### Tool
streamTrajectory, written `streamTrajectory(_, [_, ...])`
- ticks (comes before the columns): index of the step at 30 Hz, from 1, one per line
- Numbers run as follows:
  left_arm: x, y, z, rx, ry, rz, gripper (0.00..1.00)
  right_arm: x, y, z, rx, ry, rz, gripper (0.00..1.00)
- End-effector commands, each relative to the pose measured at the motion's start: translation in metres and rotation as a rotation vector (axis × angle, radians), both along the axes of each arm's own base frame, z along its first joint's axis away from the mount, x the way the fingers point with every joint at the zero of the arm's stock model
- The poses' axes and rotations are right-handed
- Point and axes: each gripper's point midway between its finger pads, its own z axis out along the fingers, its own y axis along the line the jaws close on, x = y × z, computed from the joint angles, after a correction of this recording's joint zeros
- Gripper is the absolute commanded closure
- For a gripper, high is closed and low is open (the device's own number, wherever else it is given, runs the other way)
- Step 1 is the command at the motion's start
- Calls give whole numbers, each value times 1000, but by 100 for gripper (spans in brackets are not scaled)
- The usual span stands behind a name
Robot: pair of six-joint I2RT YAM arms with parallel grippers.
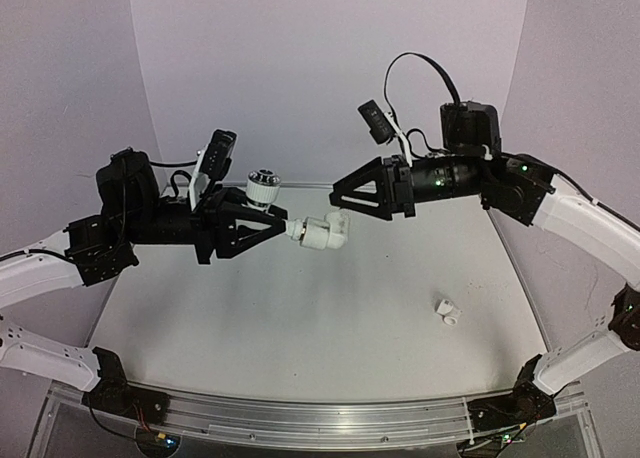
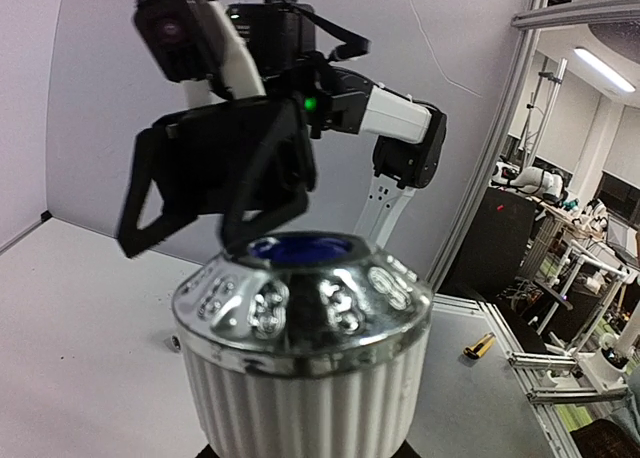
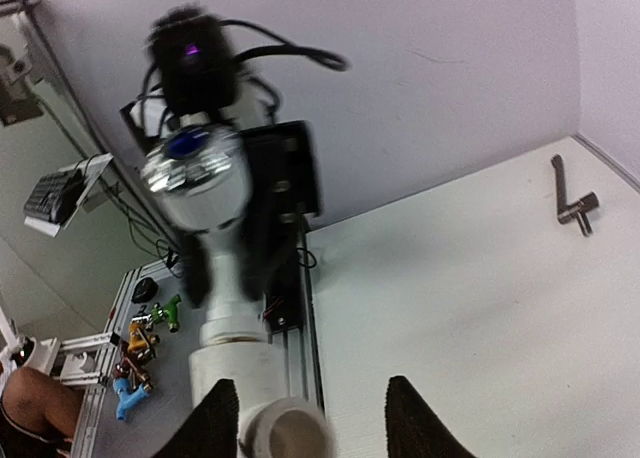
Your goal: Install the water faucets
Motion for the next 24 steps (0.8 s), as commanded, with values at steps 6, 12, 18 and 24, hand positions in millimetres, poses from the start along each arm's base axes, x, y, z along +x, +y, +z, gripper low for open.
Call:
streamTrajectory(6, [48,10,32,-164,169,267,100,18,-18,67,58,-313,-84,21])
streamTrajectory(12, [58,19,42,-305,370,278,100,27,-36,62,-50,-715,-161,11])
streamTrajectory(18, [55,8,49,-325,471,184,100,4,-25,41,-168,-1050,-103,2])
streamTrajectory(24, [48,2,53,-337,493,114,100,-13,-12,25,-247,-1288,-35,3])
